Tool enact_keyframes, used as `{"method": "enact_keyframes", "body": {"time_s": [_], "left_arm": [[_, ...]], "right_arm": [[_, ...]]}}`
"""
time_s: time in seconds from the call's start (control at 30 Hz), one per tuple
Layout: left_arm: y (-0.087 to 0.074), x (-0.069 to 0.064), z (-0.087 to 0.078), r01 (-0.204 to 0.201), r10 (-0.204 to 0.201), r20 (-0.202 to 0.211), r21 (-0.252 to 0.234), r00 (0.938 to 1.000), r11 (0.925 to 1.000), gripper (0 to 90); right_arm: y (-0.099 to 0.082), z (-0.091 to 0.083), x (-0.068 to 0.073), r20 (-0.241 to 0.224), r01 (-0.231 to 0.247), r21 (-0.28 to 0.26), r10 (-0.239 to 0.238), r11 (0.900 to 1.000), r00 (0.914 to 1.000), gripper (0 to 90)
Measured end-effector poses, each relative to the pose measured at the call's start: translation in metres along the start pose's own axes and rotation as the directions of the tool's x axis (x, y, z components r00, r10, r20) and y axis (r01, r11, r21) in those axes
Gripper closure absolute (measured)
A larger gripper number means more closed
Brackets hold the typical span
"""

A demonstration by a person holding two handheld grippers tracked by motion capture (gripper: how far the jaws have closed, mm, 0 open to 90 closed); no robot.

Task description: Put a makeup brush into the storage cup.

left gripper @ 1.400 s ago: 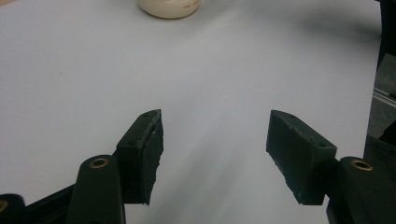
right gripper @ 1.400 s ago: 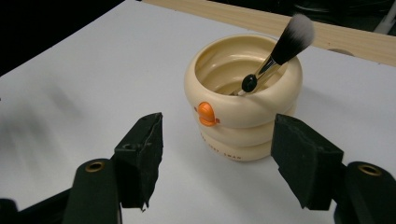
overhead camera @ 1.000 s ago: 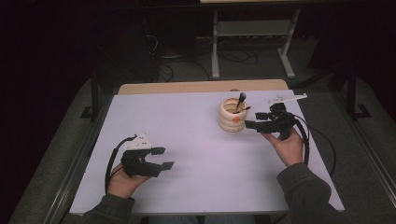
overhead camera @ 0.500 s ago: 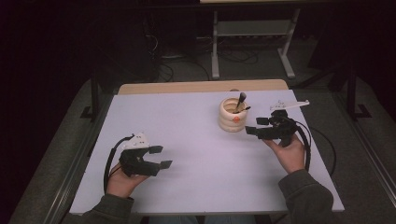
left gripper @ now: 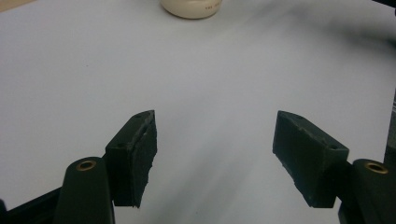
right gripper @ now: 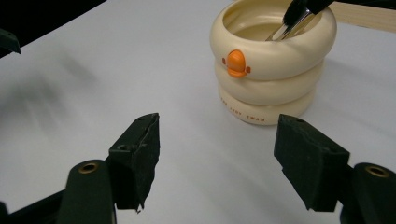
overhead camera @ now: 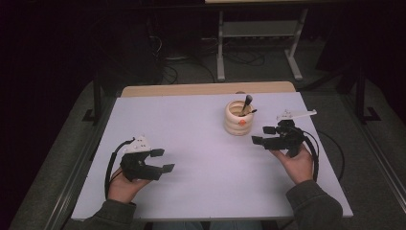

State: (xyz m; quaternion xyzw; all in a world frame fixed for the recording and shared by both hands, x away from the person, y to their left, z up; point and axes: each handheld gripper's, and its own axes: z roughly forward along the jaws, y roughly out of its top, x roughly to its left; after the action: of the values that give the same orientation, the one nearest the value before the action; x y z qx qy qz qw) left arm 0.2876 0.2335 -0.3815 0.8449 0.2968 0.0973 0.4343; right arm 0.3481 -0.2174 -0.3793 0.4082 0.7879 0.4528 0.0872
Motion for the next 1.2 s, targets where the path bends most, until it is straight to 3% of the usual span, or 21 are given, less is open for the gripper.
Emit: {"method": "enact_keyframes", "body": {"time_s": [0.47, 0.73, 1.2], "left_arm": [[-0.003, 0.001, 0.001, 0.018, -0.018, -0.008, -0.008, 0.9998, 0.9998, 28.8], [-0.005, 0.002, 0.001, 0.022, -0.022, -0.011, -0.006, 0.9997, 0.9997, 28.1], [-0.009, 0.000, 0.001, 0.027, -0.027, -0.030, -0.006, 0.9992, 0.9996, 25.0]], "right_arm": [[-0.011, 0.000, 0.008, -0.001, 0.018, 0.001, -0.018, 0.9998, 0.9998, 29.1], [-0.020, 0.000, 0.010, -0.006, 0.006, -0.002, -0.006, 1.0000, 1.0000, 28.0], [-0.034, -0.002, 0.014, 0.015, 0.020, -0.011, -0.020, 0.9997, 0.9997, 24.3]]}}
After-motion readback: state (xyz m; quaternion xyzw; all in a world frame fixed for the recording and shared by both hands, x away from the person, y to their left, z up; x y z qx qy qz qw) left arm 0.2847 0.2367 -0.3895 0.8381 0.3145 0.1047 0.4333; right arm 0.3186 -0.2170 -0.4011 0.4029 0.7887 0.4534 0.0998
